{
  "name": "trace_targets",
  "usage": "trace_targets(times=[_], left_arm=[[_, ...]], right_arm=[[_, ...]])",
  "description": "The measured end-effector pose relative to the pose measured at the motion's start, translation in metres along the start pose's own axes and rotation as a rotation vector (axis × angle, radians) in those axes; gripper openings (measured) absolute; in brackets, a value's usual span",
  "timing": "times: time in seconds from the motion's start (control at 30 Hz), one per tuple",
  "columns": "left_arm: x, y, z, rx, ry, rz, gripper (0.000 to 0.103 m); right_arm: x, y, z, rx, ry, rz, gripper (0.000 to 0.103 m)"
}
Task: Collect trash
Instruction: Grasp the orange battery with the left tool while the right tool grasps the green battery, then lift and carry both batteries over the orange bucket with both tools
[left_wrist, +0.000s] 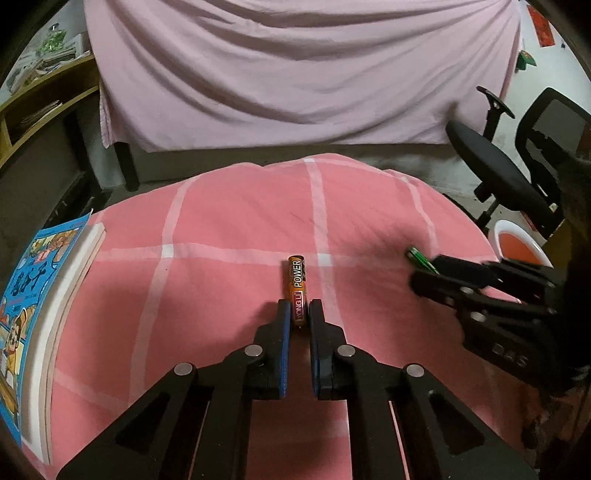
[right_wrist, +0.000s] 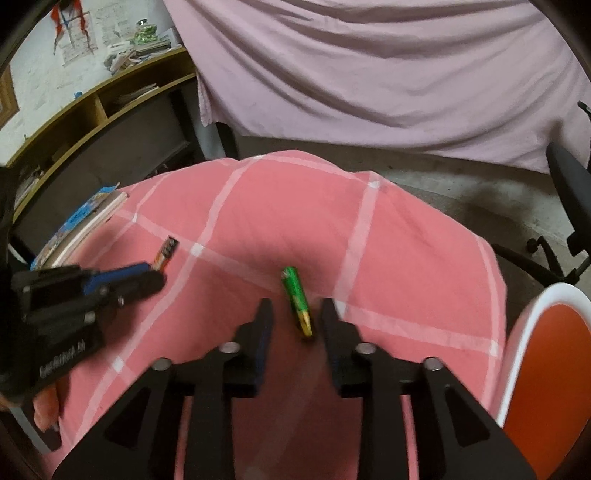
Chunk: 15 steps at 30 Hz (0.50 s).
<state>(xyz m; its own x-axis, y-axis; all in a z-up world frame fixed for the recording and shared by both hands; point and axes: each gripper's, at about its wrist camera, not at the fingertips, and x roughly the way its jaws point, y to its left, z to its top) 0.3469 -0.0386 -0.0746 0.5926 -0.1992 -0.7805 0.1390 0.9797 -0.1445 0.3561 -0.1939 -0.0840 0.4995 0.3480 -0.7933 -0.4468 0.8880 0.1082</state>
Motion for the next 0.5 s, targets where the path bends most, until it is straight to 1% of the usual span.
trace_targets(times=[0.07, 0.13, 0.2, 0.3, 0.37, 0.5], left_arm=[[-0.003, 0.002, -0.003, -0.006, -0.005, -0.012, 0.007], [-0.006, 0.003, -0.004, -0.01, -0.01, -0.014, 0.007], [-0.01, -0.001, -0.006, -0.014, -0.017, -0.014, 0.007], [-0.017, -0.003, -0.011, -0.016, -0.029, -0.006, 0.007], [-0.024, -0.005, -0.014, -0.012, -0.045, -0.002, 0.007], [-0.037, -0.013, -0.02, 0.0, -0.093, -0.008, 0.007]], right_arm=[[0.0, 0.002, -0.001, -0.014, -0.005, -0.011, 0.026], [-0.001, 0.001, -0.004, -0.013, -0.007, -0.009, 0.01], [-0.004, -0.001, -0.007, 0.0, -0.016, 0.007, 0.008], [-0.01, -0.003, -0.011, 0.017, -0.033, 0.023, 0.008], [-0.018, -0.001, -0.016, 0.013, -0.061, 0.025, 0.008], [-0.041, 0.01, -0.028, -0.018, -0.148, 0.014, 0.008]])
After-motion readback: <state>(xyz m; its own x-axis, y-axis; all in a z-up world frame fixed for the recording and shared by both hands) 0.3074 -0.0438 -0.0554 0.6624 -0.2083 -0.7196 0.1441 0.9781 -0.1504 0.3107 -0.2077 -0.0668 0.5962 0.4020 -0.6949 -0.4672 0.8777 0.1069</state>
